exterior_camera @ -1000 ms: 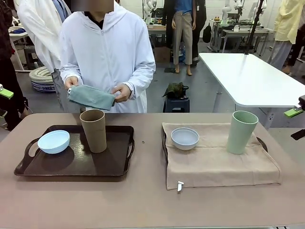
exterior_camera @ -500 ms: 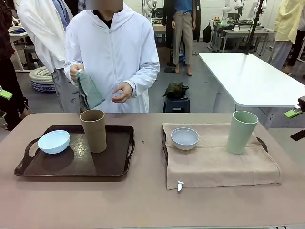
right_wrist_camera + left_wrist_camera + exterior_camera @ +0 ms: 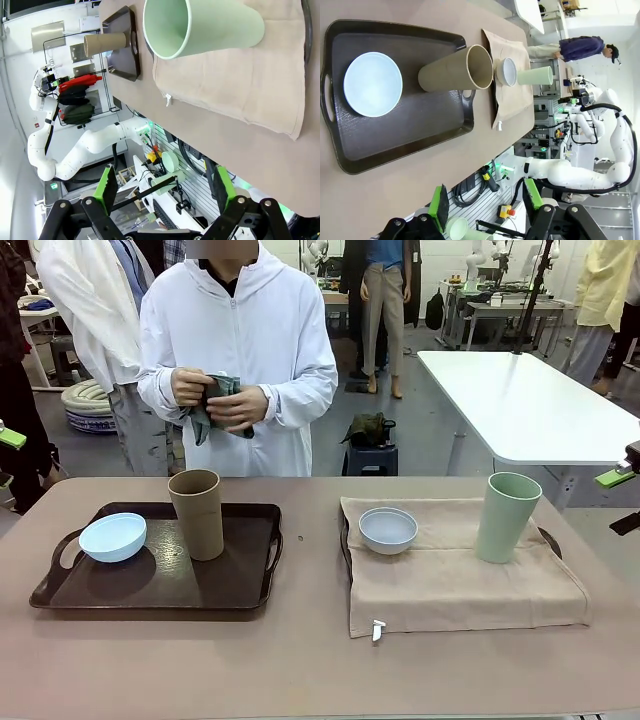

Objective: Set up a tray with a mat and arrange the tableware.
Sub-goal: Pick up the Picnic Bowl and Reusable plastic cup from the Handle tray in front of the human's position and hold them in the air.

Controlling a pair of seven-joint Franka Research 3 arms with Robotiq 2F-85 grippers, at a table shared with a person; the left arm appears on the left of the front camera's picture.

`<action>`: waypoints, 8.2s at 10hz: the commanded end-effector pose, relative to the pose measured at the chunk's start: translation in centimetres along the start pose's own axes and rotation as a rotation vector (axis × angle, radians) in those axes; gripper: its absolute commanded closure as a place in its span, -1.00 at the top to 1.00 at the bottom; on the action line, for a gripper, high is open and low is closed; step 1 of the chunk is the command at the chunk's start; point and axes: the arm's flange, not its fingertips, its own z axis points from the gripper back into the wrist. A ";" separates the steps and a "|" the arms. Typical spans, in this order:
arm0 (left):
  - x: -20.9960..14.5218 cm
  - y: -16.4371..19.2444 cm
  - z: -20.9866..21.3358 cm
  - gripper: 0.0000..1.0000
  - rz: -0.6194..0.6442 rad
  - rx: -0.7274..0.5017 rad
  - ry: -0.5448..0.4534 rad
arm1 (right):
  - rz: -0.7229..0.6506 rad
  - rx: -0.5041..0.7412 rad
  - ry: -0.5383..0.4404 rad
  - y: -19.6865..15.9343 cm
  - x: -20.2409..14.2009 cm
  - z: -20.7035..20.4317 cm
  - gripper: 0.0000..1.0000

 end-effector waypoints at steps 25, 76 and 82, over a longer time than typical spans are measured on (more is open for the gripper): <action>1.2 -13.9 -0.3 0.58 -0.067 0.715 -0.072 | 1.098 -0.435 -0.115 25.4 5.4 -35.6 1.00; 12.0 7.0 -18.7 0.58 -0.077 0.850 0.018 | 1.745 0.149 -0.121 21.7 17.6 -61.5 1.00; 12.6 8.3 -18.5 -0.27 -0.033 0.857 0.042 | 1.735 0.176 -0.137 21.4 18.1 -61.2 -0.19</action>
